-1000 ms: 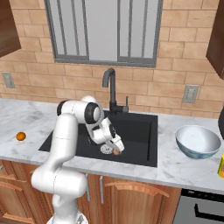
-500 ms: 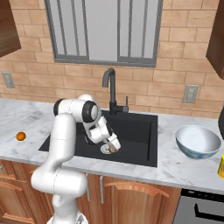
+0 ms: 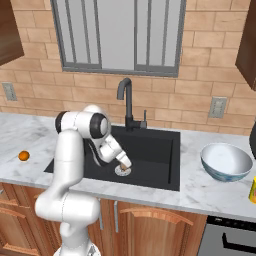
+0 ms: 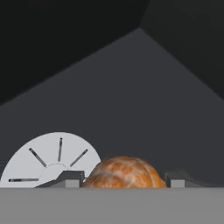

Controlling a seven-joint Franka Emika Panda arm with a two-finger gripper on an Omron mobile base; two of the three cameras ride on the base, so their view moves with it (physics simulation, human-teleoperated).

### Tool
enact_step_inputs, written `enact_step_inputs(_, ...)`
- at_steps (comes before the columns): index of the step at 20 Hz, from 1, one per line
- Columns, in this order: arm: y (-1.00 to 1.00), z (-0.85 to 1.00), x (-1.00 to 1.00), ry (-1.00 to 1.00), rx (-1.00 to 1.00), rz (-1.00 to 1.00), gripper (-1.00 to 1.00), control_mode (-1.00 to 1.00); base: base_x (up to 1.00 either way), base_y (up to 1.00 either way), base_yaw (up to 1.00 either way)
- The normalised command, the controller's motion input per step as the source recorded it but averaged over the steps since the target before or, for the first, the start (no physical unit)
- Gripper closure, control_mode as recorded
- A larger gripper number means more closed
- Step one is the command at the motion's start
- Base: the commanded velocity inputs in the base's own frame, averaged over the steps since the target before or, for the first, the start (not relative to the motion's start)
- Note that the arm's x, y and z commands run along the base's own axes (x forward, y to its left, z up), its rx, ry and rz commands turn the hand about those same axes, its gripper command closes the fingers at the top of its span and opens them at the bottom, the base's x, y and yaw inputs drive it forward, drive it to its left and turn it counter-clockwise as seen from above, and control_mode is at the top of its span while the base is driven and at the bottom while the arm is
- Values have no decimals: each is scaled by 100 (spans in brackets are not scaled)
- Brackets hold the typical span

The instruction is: Remove the tangerine and tangerine from the sink. Then move the bowl and cup from the counter to the sink for washing.

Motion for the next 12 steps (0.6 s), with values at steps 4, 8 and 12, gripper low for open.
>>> enact_step_inputs(4,31,19,0,-10,-9,0,100,-100,0,0,0)
enact_step_inputs(8,21,28,1,-4,-6,1,100,-100,0,0,0)
enact_step_inputs(12,19,30,0,-4,-4,1,100,-100,0,0,0)
